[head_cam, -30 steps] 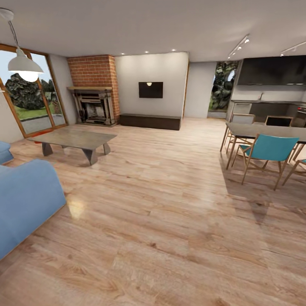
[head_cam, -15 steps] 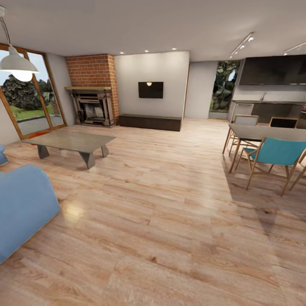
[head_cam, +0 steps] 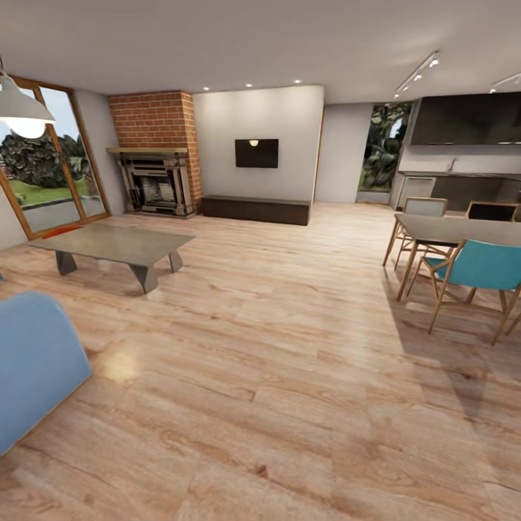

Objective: Move the two storage containers from the living room to the garage. In the garage, place one container on the floor and stack the other container on top of it (either order is fine).

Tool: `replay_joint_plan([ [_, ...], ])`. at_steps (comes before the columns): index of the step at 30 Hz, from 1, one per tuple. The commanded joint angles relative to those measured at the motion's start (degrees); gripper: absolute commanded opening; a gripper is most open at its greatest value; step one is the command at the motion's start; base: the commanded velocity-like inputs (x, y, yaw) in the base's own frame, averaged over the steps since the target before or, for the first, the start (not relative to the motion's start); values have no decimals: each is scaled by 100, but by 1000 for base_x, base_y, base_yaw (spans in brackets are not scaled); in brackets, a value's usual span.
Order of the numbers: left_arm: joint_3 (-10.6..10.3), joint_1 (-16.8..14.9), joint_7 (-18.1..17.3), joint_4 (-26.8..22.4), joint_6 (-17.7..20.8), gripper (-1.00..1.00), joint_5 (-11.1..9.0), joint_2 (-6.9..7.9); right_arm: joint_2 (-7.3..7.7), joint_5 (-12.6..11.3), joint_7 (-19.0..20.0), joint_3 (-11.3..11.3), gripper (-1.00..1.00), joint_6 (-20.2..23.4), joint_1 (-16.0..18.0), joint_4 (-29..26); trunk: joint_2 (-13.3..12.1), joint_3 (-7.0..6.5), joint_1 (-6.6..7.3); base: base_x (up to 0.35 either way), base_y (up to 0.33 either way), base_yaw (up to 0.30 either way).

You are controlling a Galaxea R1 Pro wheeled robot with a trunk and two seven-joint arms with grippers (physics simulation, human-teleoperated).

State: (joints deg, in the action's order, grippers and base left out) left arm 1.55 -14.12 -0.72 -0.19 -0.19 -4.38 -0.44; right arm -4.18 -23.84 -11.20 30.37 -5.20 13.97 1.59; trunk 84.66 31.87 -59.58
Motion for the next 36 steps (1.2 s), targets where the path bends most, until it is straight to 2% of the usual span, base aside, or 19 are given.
replay_joint_plan([
  [1, 12, -3, -7, 1, -4, 100, -46, 0, -8, -57, -5, 48, 100, -33, 6, 17, 2, 5, -3, 323, 0, 0],
  [14, 12, -3, -7, 1, -6, 100, -46, 0, -13, -45, -5, 48, 100, -42, 6, 17, 2, 5, -3, 323, 0, -2],
  [24, 12, -3, -7, 1, -7, 100, -46, 0, -5, -42, -5, 48, 100, -51, 3, 17, 2, 5, -3, 323, 0, -155],
  [36, 12, -3, -7, 1, -7, 100, -46, 0, -13, -43, -5, 48, 100, -34, 4, 17, 2, 5, -3, 323, 0, -13],
])
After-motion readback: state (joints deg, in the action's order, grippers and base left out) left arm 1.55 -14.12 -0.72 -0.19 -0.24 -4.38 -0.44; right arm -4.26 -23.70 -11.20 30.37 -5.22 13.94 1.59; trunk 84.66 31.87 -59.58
